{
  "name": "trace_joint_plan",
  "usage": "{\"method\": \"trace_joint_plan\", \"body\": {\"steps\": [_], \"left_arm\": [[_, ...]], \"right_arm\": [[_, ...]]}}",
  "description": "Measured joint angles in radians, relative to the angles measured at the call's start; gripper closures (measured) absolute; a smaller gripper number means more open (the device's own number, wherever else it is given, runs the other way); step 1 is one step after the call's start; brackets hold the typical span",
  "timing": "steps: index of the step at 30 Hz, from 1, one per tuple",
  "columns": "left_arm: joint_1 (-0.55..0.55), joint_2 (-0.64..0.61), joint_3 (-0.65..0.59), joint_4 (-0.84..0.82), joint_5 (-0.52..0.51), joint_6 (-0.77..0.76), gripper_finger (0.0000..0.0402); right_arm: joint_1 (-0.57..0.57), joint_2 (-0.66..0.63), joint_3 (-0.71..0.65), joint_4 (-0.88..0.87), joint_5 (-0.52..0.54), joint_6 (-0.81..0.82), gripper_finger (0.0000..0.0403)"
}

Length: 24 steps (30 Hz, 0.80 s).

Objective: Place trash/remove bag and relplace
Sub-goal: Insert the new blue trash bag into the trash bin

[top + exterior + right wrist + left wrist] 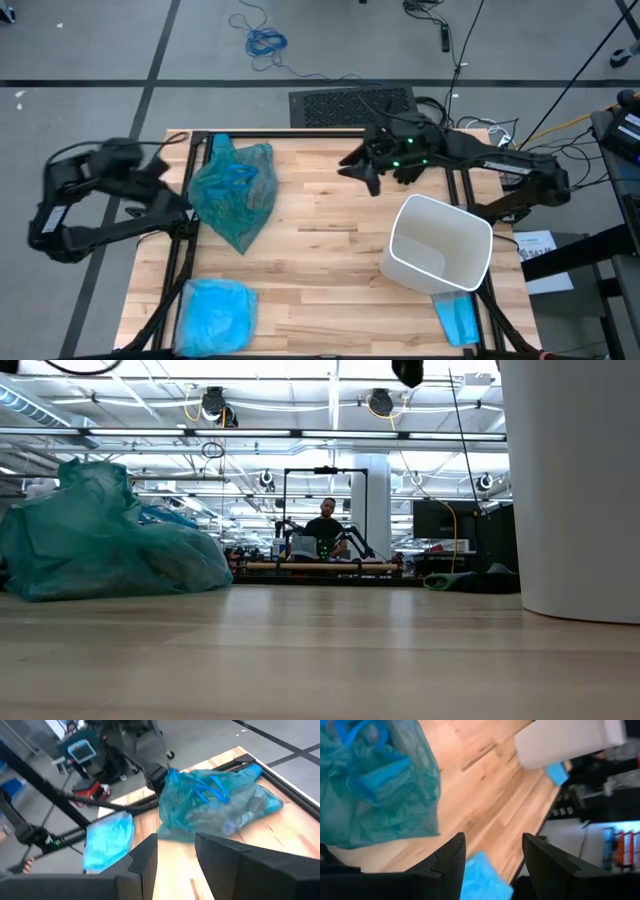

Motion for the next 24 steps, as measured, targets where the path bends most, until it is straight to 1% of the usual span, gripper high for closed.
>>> {"method": "trace_joint_plan", "body": {"steps": [3,5,7,9,11,12,14,18,21,24], "left_arm": [[0.003,-0.023,-0.012,0.067,0.006,-0.007,0.0213],[0.005,-0.005,-0.031,0.195,0.007,-0.007,0.0213],[0.004,0.038,-0.039,0.371,0.008,0.021,0.0213],[-0.005,0.105,-0.041,0.503,0.025,0.055,0.0213],[-0.032,0.179,-0.041,0.579,0.071,0.073,0.0213],[-0.056,0.214,-0.041,0.583,0.099,0.078,0.0213],[-0.133,0.291,-0.042,0.543,0.123,0.088,0.0213],[-0.331,0.425,-0.043,0.419,0.114,0.096,0.0213],[-0.483,0.506,-0.045,0.422,0.097,0.035,0.0213],[-0.629,0.553,-0.044,0.437,0.052,-0.039,0.0213]], "right_arm": [[0.015,-0.018,0.000,-0.034,0.002,-0.033,0.0280],[0.021,-0.019,0.000,-0.027,0.002,-0.043,0.0280],[0.021,-0.018,0.000,-0.010,0.002,-0.052,0.0280],[0.020,-0.018,0.000,0.009,0.002,-0.054,0.0280],[0.019,-0.018,0.000,0.026,0.001,-0.053,0.0280],[0.019,-0.021,0.000,0.026,-0.001,-0.053,0.0280],[0.019,-0.027,0.000,0.020,-0.007,-0.055,0.0280],[0.019,-0.034,0.000,-0.025,-0.032,-0.065,0.0280],[0.019,-0.040,0.000,-0.068,-0.033,-0.078,0.0280],[0.019,-0.044,0.000,-0.093,-0.033,-0.092,0.0280]]}}
